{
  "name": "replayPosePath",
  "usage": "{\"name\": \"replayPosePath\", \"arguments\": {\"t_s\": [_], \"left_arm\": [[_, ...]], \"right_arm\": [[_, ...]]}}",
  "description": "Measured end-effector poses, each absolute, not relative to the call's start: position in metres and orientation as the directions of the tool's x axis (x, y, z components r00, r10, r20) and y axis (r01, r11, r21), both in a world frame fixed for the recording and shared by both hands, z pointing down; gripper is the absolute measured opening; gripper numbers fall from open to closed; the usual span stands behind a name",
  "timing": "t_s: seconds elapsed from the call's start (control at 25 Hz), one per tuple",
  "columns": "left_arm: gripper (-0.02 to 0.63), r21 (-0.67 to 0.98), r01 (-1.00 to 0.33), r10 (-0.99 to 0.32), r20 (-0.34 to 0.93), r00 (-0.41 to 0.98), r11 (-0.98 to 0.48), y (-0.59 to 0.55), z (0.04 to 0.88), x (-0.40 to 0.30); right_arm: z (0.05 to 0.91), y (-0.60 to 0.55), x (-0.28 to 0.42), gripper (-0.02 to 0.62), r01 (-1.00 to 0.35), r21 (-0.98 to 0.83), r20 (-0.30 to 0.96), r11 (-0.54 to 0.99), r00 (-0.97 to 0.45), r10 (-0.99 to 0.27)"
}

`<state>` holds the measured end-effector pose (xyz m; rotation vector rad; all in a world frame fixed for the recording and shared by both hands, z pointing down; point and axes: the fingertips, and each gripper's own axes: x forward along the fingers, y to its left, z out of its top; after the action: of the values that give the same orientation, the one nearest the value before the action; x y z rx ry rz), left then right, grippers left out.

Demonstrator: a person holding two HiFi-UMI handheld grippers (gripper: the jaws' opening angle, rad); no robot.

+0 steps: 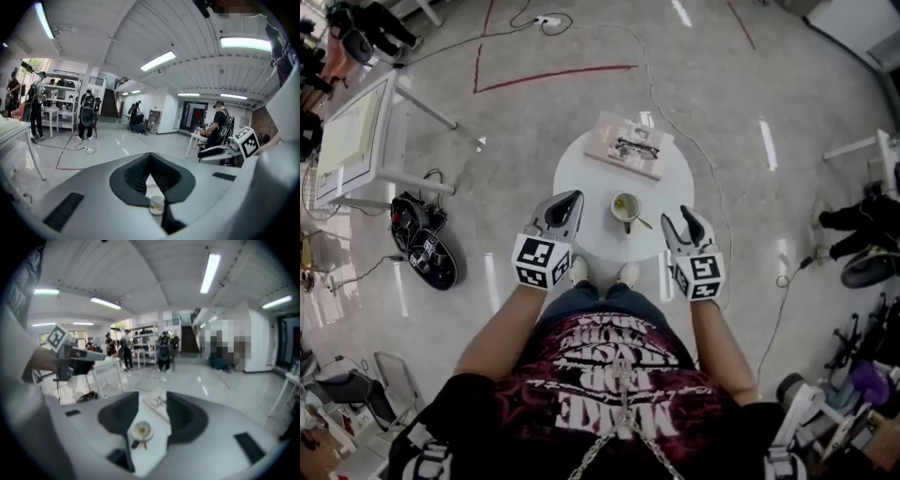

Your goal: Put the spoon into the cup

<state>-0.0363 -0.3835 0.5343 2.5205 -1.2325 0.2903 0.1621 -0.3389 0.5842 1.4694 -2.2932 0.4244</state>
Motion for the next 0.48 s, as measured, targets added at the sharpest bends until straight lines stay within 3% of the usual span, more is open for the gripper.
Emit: {"name": "replayPosePath", "arguments": {"t_s": [0.08,0.16,0.28,0.48], "left_arm": [[0.028,0.177,-0.78,-0.745,0.232,0.626,-0.6,-0.392,0.494,-0.028],[0.028,0.125,-0.766,-0.752,0.148,0.643,-0.63,-0.393,0.455,-0.018],[0.028,0.042,-0.76,-0.758,0.046,0.65,-0.649,-0.385,0.415,-0.008],[0.028,0.025,-0.775,-0.775,0.022,0.632,-0.631,-0.379,0.413,-0.013]], "right_arm": [[0.531,-0.339,0.162,0.196,-0.916,-0.007,0.345,0.401,-0.378,-0.859],[0.488,-0.338,0.164,0.121,-0.927,0.034,0.249,0.372,-0.353,-0.902],[0.439,-0.337,0.168,0.064,-0.943,0.071,0.143,0.324,-0.312,-0.939],[0.425,-0.333,0.169,0.035,-0.951,0.067,0.11,0.302,-0.293,-0.95]]}}
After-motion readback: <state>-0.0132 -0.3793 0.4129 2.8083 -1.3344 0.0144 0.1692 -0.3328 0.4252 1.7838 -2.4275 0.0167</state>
